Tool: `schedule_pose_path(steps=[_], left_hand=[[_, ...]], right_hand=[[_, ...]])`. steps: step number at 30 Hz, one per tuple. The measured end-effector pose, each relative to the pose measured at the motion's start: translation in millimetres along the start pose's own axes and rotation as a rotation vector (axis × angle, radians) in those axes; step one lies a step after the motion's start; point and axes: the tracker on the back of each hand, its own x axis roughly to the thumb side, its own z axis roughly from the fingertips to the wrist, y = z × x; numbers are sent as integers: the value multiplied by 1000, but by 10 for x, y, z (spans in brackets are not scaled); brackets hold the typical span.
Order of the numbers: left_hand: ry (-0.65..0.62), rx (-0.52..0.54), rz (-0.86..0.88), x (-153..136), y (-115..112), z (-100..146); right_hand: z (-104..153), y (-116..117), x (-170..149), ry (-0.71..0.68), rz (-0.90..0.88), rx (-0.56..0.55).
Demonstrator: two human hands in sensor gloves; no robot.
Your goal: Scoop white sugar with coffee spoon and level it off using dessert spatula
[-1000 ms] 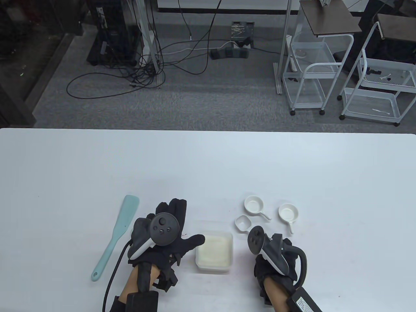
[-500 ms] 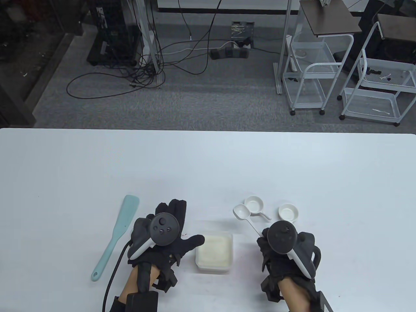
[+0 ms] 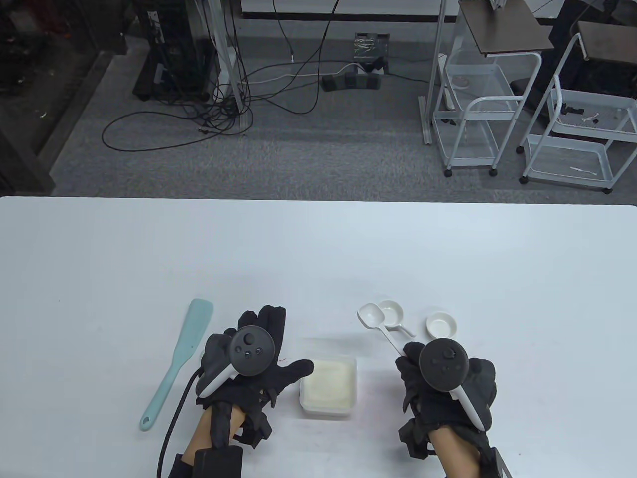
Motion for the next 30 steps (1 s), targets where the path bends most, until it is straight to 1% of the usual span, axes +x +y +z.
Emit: schedule_pose_path(steps=[4, 7, 10, 14, 17, 19, 23, 24, 27, 30], left_hand=[[-1, -2, -2, 4, -4, 1], [-3, -4, -3, 8, -7, 2], [-4, -5, -4, 11, -10, 1], [-15, -13, -9, 23, -24, 0], [-82, -52, -36, 74, -93, -10], [-142, -79, -89, 137, -174, -18], [-240, -53, -279, 311, -339, -25], [-248, -60, -297, 341, -377, -32], [-249, -103, -285, 373, -476, -54], [-241, -127, -263, 370, -547, -80]], right_hand=[[30, -97, 20, -57, -70, -84], [49, -154, 23, -90, -122, -91], [53, -184, 20, -114, -146, -55], [50, -192, 24, -138, -152, -43], [69, -215, 75, -213, -145, -22], [89, -217, 133, -287, -127, 26], [125, -139, 234, -381, -35, 116], [132, -112, 254, -386, -10, 136], [153, -27, 317, -406, 68, 182], [183, 49, 390, -426, 142, 197]])
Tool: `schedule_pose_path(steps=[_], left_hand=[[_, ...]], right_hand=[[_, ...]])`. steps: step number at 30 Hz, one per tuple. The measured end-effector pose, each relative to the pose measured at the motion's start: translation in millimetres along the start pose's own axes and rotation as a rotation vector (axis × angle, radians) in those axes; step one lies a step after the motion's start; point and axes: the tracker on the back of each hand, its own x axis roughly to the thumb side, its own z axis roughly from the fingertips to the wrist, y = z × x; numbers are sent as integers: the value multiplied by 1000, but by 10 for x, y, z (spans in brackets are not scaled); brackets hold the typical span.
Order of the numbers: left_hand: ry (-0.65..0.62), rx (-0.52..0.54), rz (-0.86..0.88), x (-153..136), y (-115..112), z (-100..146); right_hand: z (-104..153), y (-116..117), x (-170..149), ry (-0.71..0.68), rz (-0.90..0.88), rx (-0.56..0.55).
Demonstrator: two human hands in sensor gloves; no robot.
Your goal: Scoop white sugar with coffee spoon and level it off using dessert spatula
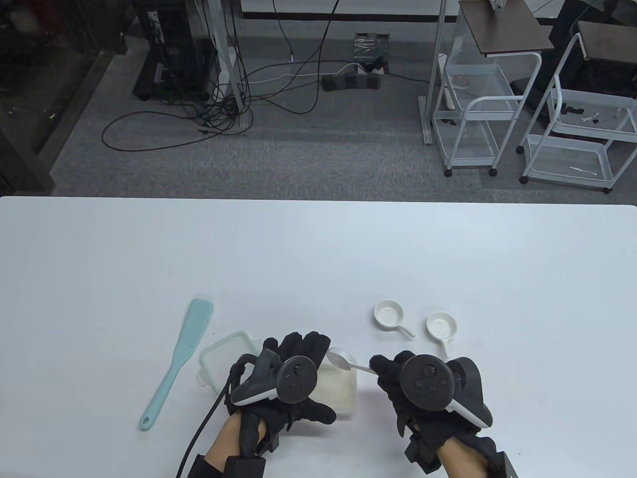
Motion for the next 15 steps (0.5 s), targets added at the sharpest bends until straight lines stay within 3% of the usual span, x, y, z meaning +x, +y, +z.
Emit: schedule_pose_path(steps=[5, 15], left_hand=[[48, -57, 101, -23, -108, -46], [55, -54, 68, -12, -102, -49]], right_hand=[[-8, 90, 147, -29, 127, 26], [-20, 230, 306, -72, 290, 19]])
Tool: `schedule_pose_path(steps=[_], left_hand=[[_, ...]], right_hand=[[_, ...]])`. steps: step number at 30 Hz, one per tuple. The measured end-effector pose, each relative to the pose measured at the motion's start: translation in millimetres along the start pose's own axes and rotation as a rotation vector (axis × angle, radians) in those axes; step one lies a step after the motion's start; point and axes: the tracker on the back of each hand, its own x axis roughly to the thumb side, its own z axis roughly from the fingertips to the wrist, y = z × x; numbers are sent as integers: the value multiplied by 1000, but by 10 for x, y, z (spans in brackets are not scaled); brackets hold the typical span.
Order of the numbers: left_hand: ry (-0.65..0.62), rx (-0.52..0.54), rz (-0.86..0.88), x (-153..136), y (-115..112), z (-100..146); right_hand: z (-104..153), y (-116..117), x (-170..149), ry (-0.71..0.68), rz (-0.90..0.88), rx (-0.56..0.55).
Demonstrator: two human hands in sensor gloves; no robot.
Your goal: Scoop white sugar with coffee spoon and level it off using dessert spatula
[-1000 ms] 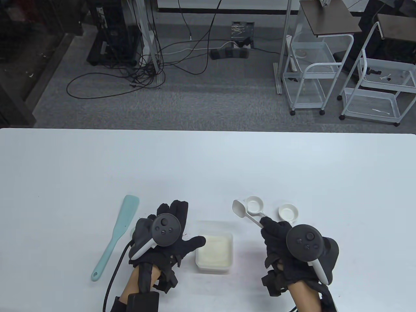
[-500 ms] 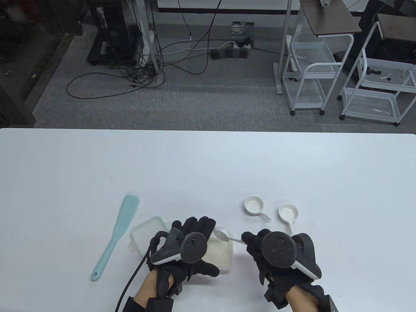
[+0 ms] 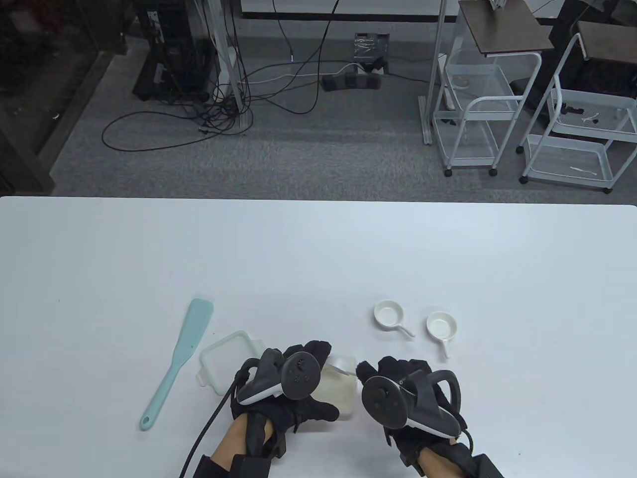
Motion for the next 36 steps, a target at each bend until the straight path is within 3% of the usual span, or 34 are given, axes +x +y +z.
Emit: schedule_pose_path(steps=[6, 12, 17, 24, 36], left_hand=[[2, -9, -6, 5, -1, -1], [7, -14, -12, 10, -2, 1], [9, -18, -16, 14, -2, 1], [10, -18, -21, 19, -1, 1], [1, 0, -25, 17, -4, 15]], right_hand=[[-19, 53, 67, -9, 51, 17], [-25, 77, 45, -12, -33, 60], [-56, 118, -62, 10, -207, 113], [-93, 315, -425, 190, -656, 188], [-43, 217, -589, 230, -766, 145]])
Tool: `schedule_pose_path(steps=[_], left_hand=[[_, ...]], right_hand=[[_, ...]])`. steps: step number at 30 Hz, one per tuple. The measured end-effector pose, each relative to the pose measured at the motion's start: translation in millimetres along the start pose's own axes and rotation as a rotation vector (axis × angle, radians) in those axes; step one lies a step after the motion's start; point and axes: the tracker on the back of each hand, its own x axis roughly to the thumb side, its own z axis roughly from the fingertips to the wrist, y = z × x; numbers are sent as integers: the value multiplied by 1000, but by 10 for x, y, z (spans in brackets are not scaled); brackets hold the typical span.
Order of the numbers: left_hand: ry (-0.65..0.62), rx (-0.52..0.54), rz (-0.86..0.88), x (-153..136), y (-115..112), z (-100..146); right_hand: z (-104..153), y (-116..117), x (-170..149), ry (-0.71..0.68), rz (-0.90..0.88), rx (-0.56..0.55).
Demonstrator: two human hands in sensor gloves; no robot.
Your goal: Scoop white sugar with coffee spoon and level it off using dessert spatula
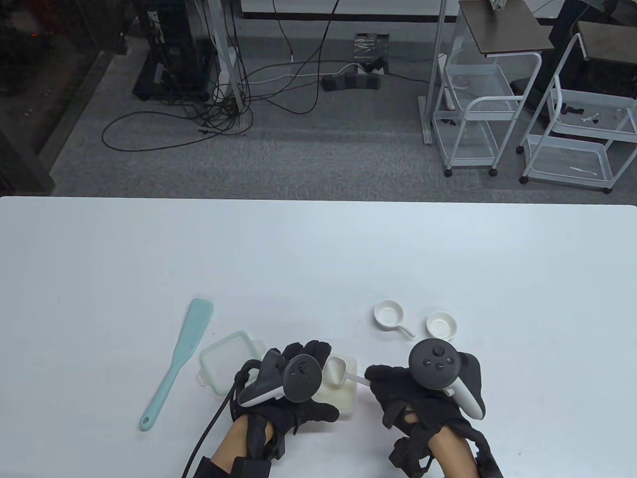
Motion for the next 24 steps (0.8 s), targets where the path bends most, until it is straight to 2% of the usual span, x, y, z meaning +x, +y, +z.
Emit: schedule_pose_path(steps=[5, 9, 12, 14, 17, 20, 21, 22, 24], left_hand=[[5, 14, 53, -87, 101, 62], [30, 97, 103, -278, 351, 207], [104, 165, 121, -513, 567, 365], [185, 222, 118, -686, 656, 471], [355, 325, 23, -962, 707, 603], [517, 295, 2, -1197, 680, 687], [601, 263, 4, -1294, 659, 713], [747, 201, 11, -1391, 634, 764], [887, 140, 16, -1542, 585, 828]], right_hand=[[19, -47, -7, -11, -51, 0], [29, -65, -4, -19, -65, -4], [30, -63, 1, -25, -68, -5], [30, -55, 8, -28, -67, 0], [41, -63, 27, -38, -73, -2], [51, -74, 37, -59, -74, -9], [56, -77, 40, -56, -76, -8], [60, -81, 43, -59, -78, -11], [61, -83, 43, -59, -81, -5]])
